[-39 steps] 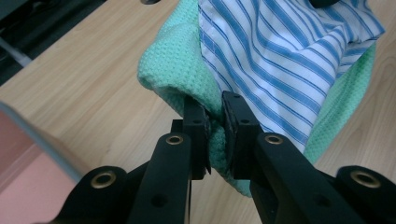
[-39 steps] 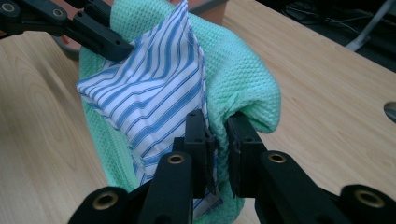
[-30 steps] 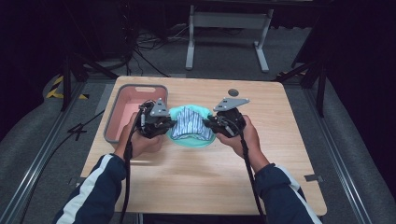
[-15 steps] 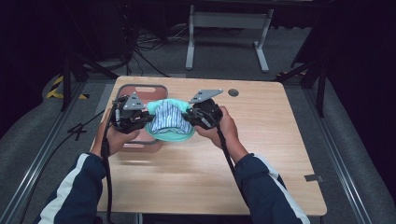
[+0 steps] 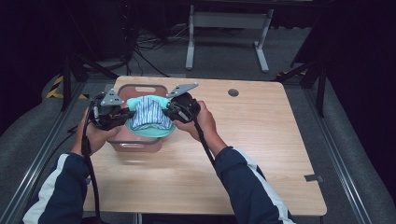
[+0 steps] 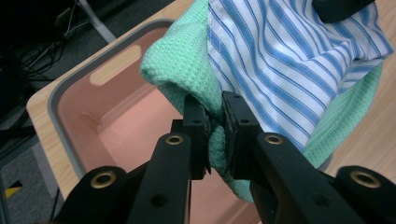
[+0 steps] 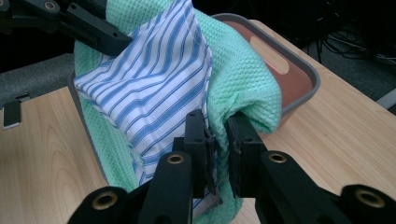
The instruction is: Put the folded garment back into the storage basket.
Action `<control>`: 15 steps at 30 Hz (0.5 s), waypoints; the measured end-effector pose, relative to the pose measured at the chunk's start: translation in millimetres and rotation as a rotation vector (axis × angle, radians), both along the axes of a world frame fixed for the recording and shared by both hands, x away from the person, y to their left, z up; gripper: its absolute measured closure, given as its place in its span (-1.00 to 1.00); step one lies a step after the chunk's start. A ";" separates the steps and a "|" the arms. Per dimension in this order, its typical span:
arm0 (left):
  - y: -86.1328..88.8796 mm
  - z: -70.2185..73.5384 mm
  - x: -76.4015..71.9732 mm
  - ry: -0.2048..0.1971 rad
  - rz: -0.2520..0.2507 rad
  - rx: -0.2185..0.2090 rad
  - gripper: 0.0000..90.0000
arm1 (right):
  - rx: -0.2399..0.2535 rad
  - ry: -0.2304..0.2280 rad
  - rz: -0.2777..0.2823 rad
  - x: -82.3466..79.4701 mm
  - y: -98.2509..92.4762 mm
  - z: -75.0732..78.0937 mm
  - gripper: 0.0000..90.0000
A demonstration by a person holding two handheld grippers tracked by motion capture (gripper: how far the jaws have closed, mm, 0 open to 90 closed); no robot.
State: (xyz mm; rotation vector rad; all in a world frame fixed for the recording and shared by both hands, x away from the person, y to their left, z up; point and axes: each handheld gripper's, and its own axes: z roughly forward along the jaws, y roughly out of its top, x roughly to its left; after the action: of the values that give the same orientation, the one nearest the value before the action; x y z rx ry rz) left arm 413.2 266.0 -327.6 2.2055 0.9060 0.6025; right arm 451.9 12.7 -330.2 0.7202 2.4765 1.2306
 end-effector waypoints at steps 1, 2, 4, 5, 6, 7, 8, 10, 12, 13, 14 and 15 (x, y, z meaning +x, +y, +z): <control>2.6 -1.1 0.8 0.001 0.004 0.003 0.80 | 0.000 -0.001 0.002 0.6 2.7 -0.6 0.78; 4.7 -1.9 0.9 0.011 0.015 -0.002 0.80 | 0.001 0.002 0.008 1.5 6.0 -1.3 0.78; 10.7 -2.6 2.5 -0.003 0.026 -0.001 0.80 | -0.002 0.000 0.012 3.3 13.1 -2.4 0.78; 10.7 -2.6 2.5 -0.003 0.026 -0.001 0.80 | -0.002 0.000 0.012 3.3 13.1 -2.4 0.78; 12.8 -2.9 2.9 -0.004 0.037 -0.002 0.80 | -0.004 -0.001 0.015 4.4 17.8 -2.9 0.78; 14.9 -3.2 3.4 0.000 0.040 -0.002 0.80 | -0.009 -0.004 0.019 5.3 21.6 -3.2 0.78; 16.7 -3.7 3.5 0.002 0.044 -0.002 0.80 | -0.011 -0.010 0.020 5.6 25.0 -3.3 0.78; 19.9 -5.0 3.6 -0.008 0.053 0.008 0.80 | -0.012 -0.010 0.025 7.3 30.6 -3.6 0.78; 22.4 -6.7 3.2 0.001 0.060 0.000 0.80 | -0.016 -0.012 0.029 8.6 36.0 -4.5 0.78; 24.4 -8.1 3.8 -0.005 0.066 0.011 0.80 | -0.016 -0.010 0.030 9.0 37.7 -4.8 0.78; 26.2 -9.9 4.3 0.004 0.069 0.008 0.80 | -0.015 -0.007 0.035 10.0 40.8 -6.1 0.78; 27.3 -10.7 4.7 0.005 0.072 0.013 0.80 | -0.018 -0.007 0.038 10.6 43.9 -7.9 0.78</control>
State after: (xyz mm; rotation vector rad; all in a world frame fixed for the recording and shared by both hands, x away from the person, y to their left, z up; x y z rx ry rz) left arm 417.9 293.2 -338.3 2.1947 0.9900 0.6391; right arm 462.5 56.5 -338.2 0.6665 2.5035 1.2197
